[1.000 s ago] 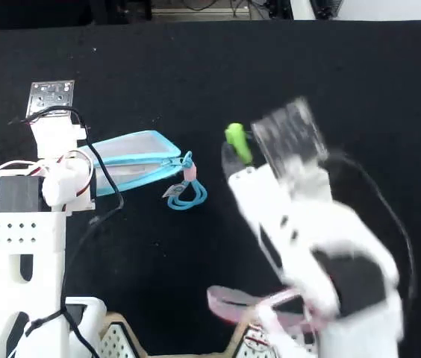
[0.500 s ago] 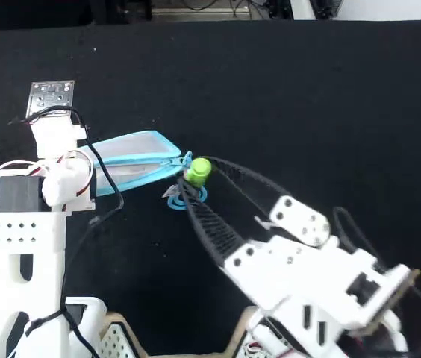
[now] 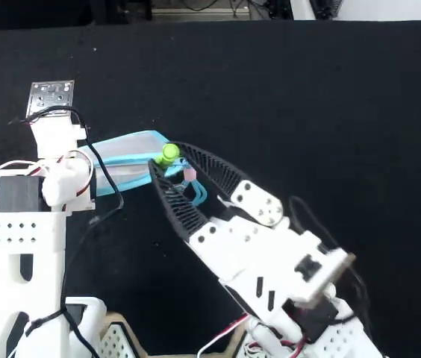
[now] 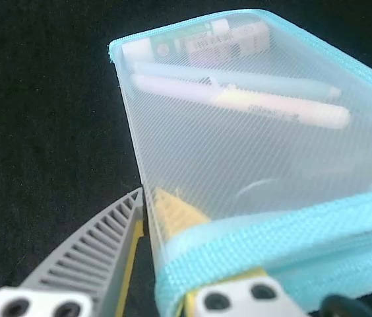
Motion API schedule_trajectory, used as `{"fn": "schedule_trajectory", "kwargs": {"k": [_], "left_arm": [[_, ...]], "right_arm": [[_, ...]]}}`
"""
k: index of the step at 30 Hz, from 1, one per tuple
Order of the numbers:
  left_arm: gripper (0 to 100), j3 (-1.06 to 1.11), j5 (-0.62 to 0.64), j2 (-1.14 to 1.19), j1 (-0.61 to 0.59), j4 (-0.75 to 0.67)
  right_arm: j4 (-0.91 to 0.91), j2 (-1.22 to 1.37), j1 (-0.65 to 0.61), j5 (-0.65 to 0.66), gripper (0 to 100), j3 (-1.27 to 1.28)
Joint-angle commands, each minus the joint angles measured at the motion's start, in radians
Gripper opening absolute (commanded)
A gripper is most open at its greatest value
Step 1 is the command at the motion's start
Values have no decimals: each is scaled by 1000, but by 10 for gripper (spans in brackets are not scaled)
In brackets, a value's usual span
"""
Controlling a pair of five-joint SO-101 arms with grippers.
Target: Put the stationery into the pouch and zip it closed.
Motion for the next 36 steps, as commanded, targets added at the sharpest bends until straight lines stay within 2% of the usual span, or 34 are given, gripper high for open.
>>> {"fn": "schedule_trajectory", "kwargs": {"k": [1,7,14,22,31,36], "left_arm": [[30,36,5,11,1,2],[30,36,5,11,1,3],[30,36,5,11,1,3],[30,36,6,11,2,2],[30,36,6,11,2,3],[30,36,6,11,1,3]], "right_arm": [[-54,13,-9,-5,11,10],[-60,13,-8,-6,11,113],[-278,13,-5,-5,11,225],[-284,21,-9,-5,11,165],[-292,248,-6,-5,11,120],[-399,357,12,-5,11,163]]}}
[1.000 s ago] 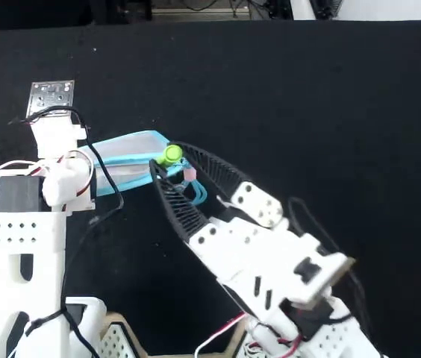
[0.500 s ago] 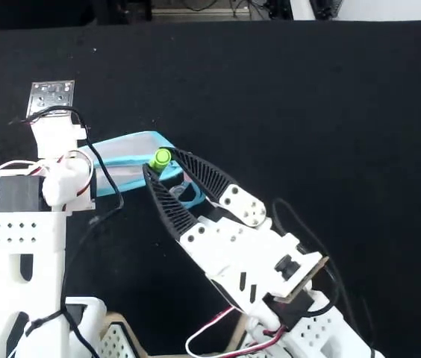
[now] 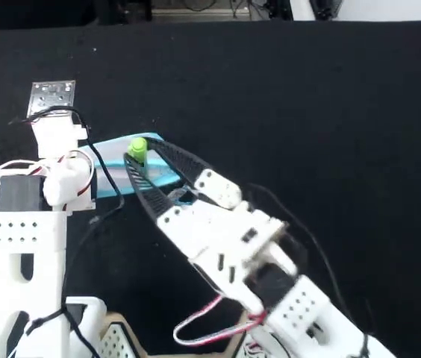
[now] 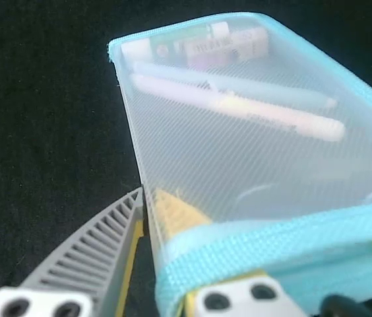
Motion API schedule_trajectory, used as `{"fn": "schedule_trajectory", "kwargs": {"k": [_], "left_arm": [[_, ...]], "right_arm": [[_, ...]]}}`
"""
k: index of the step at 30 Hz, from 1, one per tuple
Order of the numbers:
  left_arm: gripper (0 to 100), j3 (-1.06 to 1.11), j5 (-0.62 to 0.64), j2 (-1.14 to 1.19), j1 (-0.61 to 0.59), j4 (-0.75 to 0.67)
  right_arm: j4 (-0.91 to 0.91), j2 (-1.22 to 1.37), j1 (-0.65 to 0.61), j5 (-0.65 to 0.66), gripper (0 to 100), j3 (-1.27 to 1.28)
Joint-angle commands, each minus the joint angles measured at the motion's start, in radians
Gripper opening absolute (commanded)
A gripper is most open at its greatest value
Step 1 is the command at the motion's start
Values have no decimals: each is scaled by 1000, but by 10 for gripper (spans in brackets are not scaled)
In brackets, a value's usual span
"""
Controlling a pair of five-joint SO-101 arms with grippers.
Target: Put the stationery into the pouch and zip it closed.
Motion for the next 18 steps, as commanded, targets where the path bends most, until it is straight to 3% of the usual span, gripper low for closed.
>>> {"fn": "schedule_trajectory", "kwargs": {"k": [1,10,14,18], "left_arm": [[30,36,6,11,1,3],[30,36,6,11,1,3],[30,36,5,11,1,2],[30,36,5,11,1,2]], "right_arm": [[-77,59,20,-5,11,-2],[-52,-19,63,-5,12,130],[287,-114,20,-6,19,79],[723,-165,-37,-6,148,-110]]}}
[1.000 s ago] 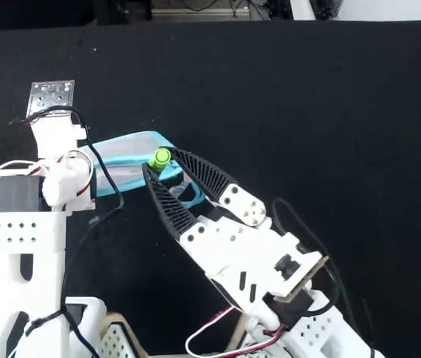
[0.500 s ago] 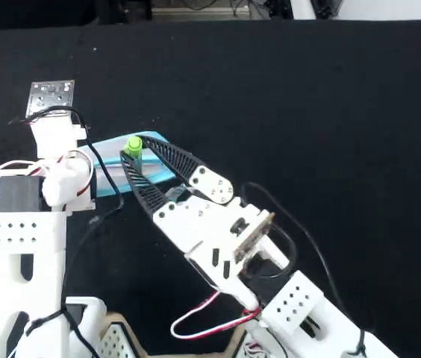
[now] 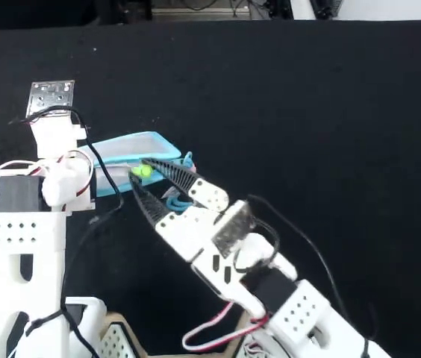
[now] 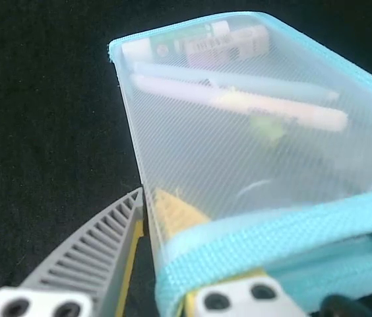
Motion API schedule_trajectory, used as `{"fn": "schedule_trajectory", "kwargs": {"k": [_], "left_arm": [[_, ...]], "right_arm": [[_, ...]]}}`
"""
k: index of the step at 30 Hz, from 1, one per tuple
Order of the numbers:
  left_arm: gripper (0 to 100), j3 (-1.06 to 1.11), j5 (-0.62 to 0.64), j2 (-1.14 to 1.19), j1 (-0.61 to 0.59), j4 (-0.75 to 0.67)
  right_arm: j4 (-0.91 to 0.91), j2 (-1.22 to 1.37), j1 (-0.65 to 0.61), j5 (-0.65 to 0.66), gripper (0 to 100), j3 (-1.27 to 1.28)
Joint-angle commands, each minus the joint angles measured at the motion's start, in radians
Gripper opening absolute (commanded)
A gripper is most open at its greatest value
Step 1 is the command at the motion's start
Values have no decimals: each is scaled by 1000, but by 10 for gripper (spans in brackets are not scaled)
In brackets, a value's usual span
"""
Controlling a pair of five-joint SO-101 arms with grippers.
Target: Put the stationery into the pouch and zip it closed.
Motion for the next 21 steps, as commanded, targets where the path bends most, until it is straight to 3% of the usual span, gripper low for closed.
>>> {"fn": "schedule_trajectory", "kwargs": {"k": [1,5,11,15,21], "left_arm": [[30,36,5,11,1,2],[30,36,5,11,1,2],[30,50,5,11,1,-3],[30,45,5,11,1,-3],[30,45,5,11,1,-5]], "right_arm": [[408,-45,-43,-6,181,-211],[601,-51,-29,-2,203,-361],[763,-130,152,2,156,-429],[781,-107,264,55,156,-348],[756,56,262,195,240,-323]]}}
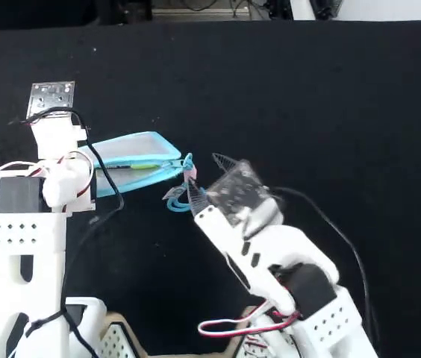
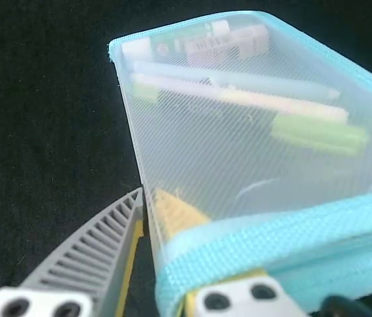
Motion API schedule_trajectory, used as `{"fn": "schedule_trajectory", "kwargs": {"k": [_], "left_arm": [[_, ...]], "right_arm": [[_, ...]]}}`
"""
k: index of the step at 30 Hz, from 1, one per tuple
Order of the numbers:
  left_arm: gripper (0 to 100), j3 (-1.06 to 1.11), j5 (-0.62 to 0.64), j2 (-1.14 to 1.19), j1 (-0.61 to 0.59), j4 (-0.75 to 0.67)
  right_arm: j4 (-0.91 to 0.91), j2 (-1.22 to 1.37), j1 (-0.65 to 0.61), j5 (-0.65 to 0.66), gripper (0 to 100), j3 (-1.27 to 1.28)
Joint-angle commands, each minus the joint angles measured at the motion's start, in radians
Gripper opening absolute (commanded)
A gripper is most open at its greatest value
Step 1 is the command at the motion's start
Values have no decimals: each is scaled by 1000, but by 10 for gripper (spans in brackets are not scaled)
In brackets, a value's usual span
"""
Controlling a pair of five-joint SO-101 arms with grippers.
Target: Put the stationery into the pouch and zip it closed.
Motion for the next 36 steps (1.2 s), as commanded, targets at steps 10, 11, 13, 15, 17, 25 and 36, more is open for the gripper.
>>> {"fn": "schedule_trajectory", "kwargs": {"k": [10,11,13,15,17,25,36], "left_arm": [[30,36,5,11,1,0],[30,36,5,11,1,0],[30,36,3,11,1,0],[30,38,3,11,1,0],[30,38,3,11,1,0],[30,39,3,11,1,0],[30,39,3,11,1,0]], "right_arm": [[-192,309,-81,44,255,27],[-233,325,-87,44,254,48],[-325,349,-87,44,254,88],[-407,361,-77,41,254,122],[-460,363,-55,38,254,147],[-488,361,17,38,254,153],[-692,367,20,43,254,249]]}}
